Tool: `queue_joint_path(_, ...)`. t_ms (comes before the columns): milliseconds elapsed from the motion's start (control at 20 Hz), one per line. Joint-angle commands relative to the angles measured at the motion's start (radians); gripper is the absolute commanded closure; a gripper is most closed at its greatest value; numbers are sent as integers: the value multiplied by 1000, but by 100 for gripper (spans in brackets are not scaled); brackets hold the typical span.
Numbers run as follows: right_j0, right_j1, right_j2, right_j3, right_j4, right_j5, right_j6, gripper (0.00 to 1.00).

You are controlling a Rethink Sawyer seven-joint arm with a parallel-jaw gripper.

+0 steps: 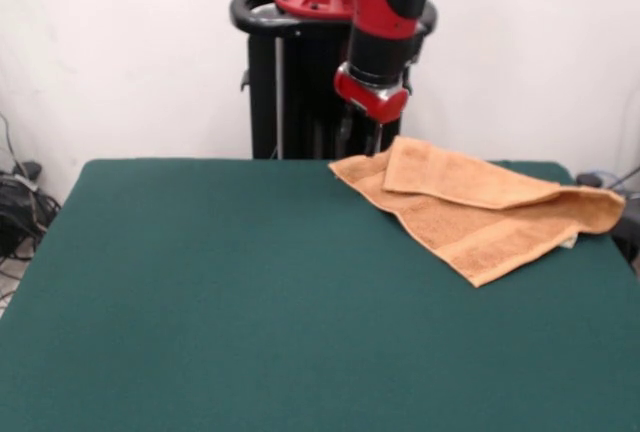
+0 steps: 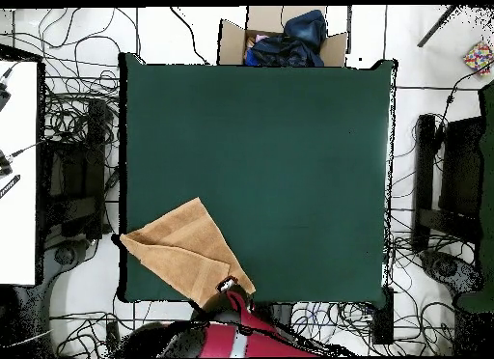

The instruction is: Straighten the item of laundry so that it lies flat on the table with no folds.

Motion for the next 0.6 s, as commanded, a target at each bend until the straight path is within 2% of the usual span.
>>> queue_joint_path(50,50,37,55,-171,147,58,245,0)
queue_joint_path(200,26,39,95,-166,161,62,278,0)
queue_joint_path(450,75,28,89,-163,248,91,288,0)
queue_joint_path(600,70,25,97,-158,259,90,282,0)
